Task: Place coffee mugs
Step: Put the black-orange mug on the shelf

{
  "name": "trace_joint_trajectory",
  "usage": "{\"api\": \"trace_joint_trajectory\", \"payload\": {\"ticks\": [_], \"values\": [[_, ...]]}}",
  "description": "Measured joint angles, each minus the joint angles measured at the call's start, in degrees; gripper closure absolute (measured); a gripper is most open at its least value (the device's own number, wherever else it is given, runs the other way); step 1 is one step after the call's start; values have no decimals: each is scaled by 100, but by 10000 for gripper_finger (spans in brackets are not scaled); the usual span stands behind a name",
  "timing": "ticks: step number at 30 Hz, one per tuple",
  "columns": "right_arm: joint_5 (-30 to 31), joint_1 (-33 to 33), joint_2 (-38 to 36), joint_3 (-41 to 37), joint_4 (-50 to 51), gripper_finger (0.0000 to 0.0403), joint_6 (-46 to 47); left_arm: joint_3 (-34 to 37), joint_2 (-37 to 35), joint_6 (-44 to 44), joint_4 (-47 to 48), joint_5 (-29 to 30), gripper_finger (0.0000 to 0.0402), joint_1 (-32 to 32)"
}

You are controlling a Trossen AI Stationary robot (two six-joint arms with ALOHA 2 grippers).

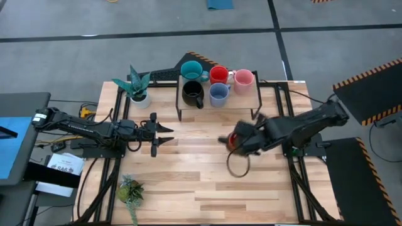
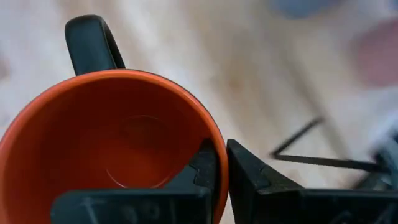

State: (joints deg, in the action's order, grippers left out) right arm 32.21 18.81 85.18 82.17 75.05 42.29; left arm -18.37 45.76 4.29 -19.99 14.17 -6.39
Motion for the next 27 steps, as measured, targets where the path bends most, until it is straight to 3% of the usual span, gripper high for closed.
{"api": "trace_joint_trajectory", "payload": {"ticks": [4,8,15,27], "values": [[672,-391,-636,13,452,362,569,-1,0,2,-4,0,264,0],[1087,-1194,-993,9,510,362,526,0,0,2,-63,2,264,0],[897,-2643,-896,3,450,362,-435,0,0,-61,-55,7,264,0],[502,-3360,-578,-2,-193,362,-1251,0,-2,-70,-39,22,264,0]]}}
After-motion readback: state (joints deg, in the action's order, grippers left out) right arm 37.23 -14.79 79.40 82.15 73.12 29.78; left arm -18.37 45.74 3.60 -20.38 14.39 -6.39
